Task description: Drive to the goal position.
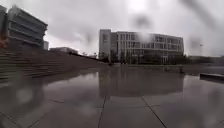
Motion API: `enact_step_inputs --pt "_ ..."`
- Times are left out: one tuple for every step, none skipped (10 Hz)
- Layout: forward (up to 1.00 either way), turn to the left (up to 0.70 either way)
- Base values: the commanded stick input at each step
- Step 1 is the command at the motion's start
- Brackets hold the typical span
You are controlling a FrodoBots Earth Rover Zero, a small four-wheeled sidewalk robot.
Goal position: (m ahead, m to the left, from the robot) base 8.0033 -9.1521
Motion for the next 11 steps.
enact_step_inputs --pt "0.0 0.0" --pt "0.0 0.0" --pt "0.0 0.0" --pt "0.0 0.0" --pt "0.03 0.0" --pt "0.26 0.0" --pt "0.69 0.0" --pt "0.68 0.0" --pt "0.68 0.0" --pt "0.68 0.0" --pt "0.68 0.0"
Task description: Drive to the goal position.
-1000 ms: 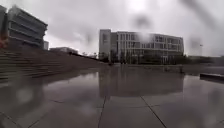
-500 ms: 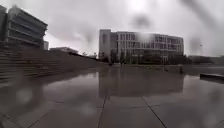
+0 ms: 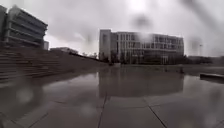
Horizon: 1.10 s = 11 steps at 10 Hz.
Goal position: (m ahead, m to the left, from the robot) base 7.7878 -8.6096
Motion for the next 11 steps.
enact_step_inputs --pt "0.68 0.0" --pt "0.68 0.0" --pt "0.68 0.0" --pt "0.68 0.0" --pt "0.69 0.0" --pt "0.69 0.0" --pt "0.69 0.0" --pt "0.69 0.0" --pt "0.69 0.0" --pt "0.69 0.0" --pt "0.69 0.0"
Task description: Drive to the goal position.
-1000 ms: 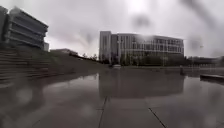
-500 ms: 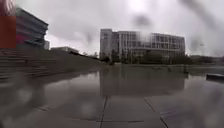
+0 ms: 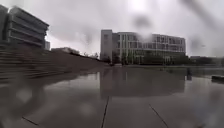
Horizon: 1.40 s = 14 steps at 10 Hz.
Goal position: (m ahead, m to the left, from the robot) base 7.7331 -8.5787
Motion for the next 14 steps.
enact_step_inputs --pt "0.69 0.0" --pt "0.69 0.0" --pt "0.69 0.0" --pt "0.69 0.0" --pt "0.69 0.0" --pt "0.69 0.0" --pt "0.69 0.0" --pt "0.69 0.0" --pt "0.69 0.0" --pt "0.69 0.0" --pt "0.69 0.0" --pt "0.69 -0.03" --pt "0.69 -0.27" --pt "0.68 -0.34"
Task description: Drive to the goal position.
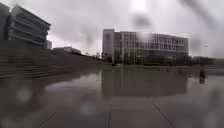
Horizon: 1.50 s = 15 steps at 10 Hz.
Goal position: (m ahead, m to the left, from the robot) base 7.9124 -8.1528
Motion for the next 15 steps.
enact_step_inputs --pt "0.67 -0.34" --pt "0.67 -0.34" --pt "0.68 -0.34" --pt "0.68 -0.34" --pt "0.68 -0.34" --pt "0.68 -0.34" --pt "0.68 -0.34" --pt "0.68 -0.34" --pt "0.68 -0.34" --pt "0.68 -0.34" --pt "0.68 -0.3" --pt "0.68 -0.06" --pt "0.68 0.0" --pt "0.67 0.0" --pt "0.67 0.0"
